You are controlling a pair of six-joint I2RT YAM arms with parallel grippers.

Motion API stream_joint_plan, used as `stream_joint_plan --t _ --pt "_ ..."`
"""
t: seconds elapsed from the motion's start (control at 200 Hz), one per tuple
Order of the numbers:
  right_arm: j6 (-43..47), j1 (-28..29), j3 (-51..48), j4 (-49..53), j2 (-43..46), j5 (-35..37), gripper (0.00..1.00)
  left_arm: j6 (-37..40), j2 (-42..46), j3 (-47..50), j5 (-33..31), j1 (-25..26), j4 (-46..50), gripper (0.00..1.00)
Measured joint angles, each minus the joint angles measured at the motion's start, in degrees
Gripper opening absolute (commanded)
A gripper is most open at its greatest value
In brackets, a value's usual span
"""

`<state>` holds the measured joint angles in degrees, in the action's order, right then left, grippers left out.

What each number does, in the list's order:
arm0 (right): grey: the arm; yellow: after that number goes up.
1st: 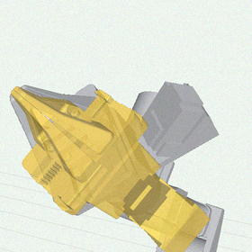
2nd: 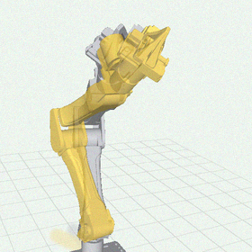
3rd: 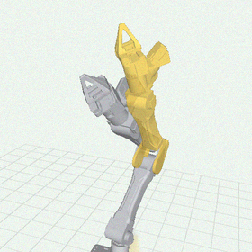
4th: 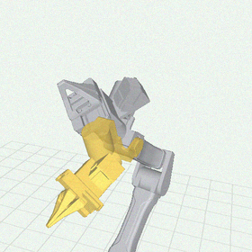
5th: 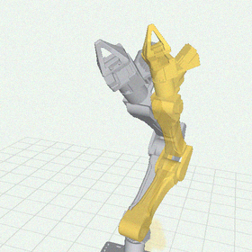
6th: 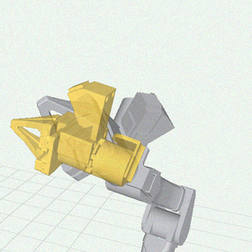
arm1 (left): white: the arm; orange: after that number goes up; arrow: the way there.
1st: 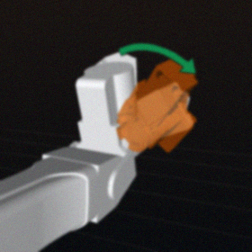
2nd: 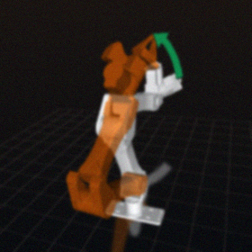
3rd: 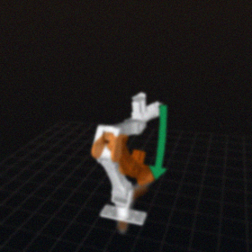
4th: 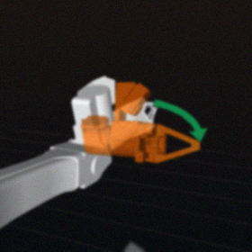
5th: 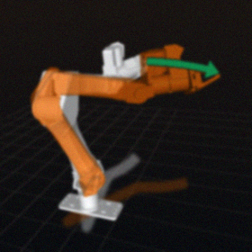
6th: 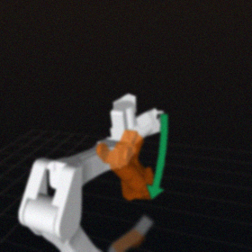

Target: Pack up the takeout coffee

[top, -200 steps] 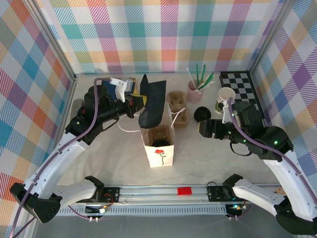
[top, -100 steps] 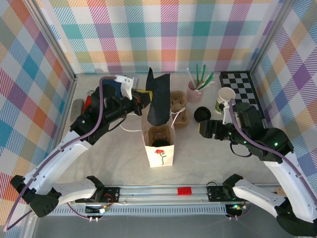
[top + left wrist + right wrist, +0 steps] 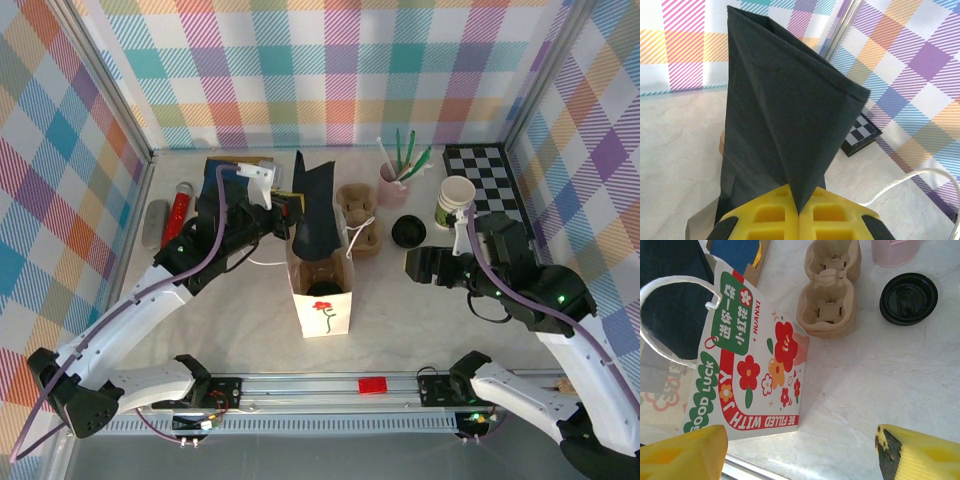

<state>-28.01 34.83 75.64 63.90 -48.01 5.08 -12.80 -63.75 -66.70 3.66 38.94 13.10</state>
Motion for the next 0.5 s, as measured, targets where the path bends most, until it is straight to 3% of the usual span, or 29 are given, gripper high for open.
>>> stream_joint_plan --t 0.5 --pt "-0.35 0.0 -0.42 -1.29 -0.15 -0.22 0.78 1.75 8.0 13.73 -2.84 5.27 -11.28 0.0"
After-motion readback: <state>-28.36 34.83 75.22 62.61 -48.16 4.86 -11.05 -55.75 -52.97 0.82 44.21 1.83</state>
